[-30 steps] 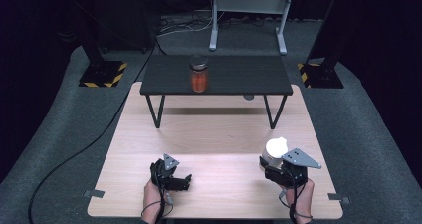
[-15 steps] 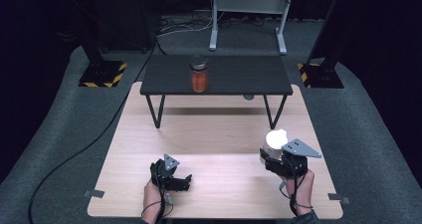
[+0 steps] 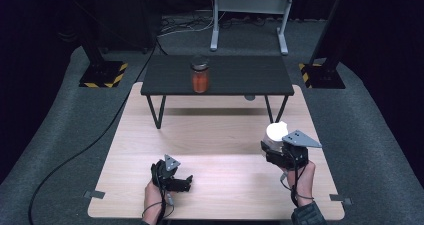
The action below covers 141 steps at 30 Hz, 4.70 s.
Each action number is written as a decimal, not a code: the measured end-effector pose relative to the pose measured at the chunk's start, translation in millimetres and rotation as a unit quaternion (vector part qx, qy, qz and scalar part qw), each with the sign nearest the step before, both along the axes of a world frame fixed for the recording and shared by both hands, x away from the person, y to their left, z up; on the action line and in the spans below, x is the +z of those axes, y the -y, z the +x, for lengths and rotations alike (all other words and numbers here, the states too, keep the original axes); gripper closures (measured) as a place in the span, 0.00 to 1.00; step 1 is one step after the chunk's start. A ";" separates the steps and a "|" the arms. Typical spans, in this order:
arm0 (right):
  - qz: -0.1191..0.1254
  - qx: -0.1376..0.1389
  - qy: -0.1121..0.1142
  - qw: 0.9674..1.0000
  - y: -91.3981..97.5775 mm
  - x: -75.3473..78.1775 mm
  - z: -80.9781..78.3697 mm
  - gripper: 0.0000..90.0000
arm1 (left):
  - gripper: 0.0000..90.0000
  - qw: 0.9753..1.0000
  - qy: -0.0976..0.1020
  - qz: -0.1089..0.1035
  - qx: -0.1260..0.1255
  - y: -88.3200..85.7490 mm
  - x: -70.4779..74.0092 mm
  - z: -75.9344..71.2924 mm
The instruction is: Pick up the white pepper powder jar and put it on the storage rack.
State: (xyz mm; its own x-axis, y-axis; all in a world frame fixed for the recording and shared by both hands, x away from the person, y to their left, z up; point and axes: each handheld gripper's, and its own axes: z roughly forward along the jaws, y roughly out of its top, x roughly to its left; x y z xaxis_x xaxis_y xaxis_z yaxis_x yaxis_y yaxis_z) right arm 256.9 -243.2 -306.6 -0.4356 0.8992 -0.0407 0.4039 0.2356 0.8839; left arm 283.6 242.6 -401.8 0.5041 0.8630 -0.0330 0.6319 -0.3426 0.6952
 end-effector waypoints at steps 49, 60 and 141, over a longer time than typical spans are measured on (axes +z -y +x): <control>0.009 -0.001 -0.007 1.000 9.8 28.5 43.4 0.33 | 0.00 1.000 0.003 0.002 0.000 0.9 -0.2 -1.4; 0.007 -0.001 -0.008 1.000 10.1 32.3 50.4 0.33 | 0.01 1.000 0.002 0.002 -0.001 0.7 -0.1 -1.1; 0.000 0.010 0.030 1.000 -7.0 113.5 97.0 0.33 | 0.01 1.000 -0.001 0.000 -0.003 -0.7 0.1 -0.7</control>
State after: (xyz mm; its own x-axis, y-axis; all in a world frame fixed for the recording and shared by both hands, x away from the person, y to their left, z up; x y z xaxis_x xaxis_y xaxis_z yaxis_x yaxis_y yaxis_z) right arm 353.9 -236.2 -193.0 -0.4498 0.8907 -0.0662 0.3462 0.2422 0.9064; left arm 282.9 243.3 -401.7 0.5097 0.8596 -0.0344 0.6307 -0.3462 0.6945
